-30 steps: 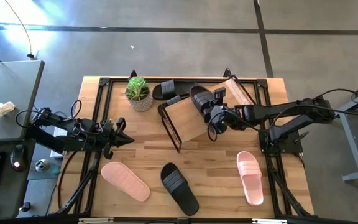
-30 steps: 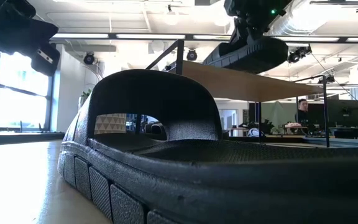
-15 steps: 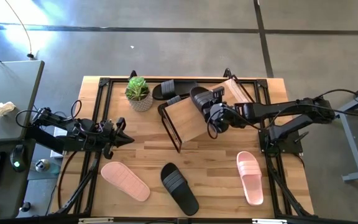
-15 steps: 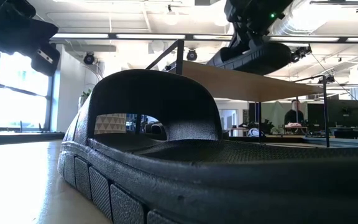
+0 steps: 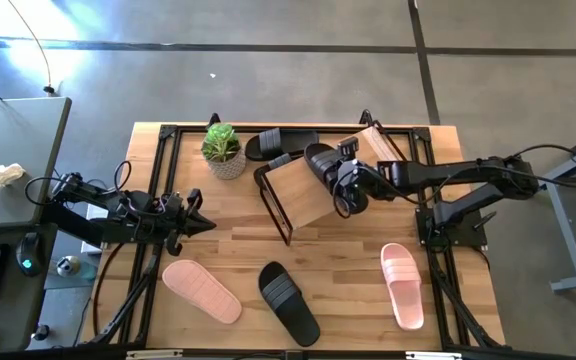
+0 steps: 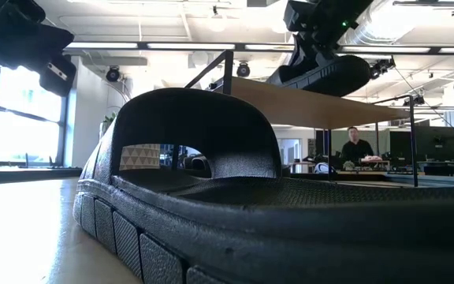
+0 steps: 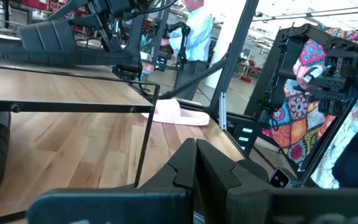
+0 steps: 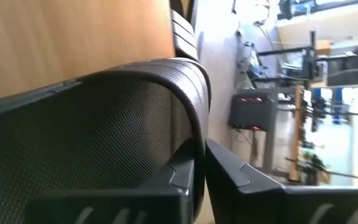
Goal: Pick and place slides into the shelf
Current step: Put the bottom right black slipper on the shelf
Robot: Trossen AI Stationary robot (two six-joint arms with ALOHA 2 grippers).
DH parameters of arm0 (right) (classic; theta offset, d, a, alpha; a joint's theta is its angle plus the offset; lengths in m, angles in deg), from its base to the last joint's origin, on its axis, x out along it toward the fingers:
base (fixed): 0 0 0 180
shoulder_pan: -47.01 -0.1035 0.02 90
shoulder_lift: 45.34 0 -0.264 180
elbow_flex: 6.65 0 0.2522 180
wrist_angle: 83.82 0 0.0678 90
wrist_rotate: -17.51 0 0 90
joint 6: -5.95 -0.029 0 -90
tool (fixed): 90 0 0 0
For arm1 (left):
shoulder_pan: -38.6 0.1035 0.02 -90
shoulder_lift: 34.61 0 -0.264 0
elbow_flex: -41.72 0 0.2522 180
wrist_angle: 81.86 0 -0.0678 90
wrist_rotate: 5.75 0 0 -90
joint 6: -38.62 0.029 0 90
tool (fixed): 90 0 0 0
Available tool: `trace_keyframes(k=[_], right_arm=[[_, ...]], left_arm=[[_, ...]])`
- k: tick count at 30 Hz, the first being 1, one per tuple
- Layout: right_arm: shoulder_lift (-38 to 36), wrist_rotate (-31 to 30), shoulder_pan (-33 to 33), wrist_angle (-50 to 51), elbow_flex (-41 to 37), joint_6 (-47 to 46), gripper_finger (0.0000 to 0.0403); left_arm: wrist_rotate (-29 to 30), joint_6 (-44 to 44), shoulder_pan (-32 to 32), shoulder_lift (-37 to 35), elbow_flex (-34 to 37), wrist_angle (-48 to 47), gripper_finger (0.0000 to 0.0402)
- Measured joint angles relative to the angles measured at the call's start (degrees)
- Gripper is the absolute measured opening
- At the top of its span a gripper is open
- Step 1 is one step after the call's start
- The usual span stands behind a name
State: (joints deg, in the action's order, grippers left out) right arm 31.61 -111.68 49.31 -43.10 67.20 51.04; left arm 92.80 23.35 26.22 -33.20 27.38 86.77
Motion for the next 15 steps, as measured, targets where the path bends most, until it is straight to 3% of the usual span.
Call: trace_keyframes(k=[15], right_arm=[[0.0,2.77,0.38,0.16,0.0,0.24,0.0106]], left_arm=[[0.01,-0.02,0.0,-0.02,0.01,0.0,0.0001]])
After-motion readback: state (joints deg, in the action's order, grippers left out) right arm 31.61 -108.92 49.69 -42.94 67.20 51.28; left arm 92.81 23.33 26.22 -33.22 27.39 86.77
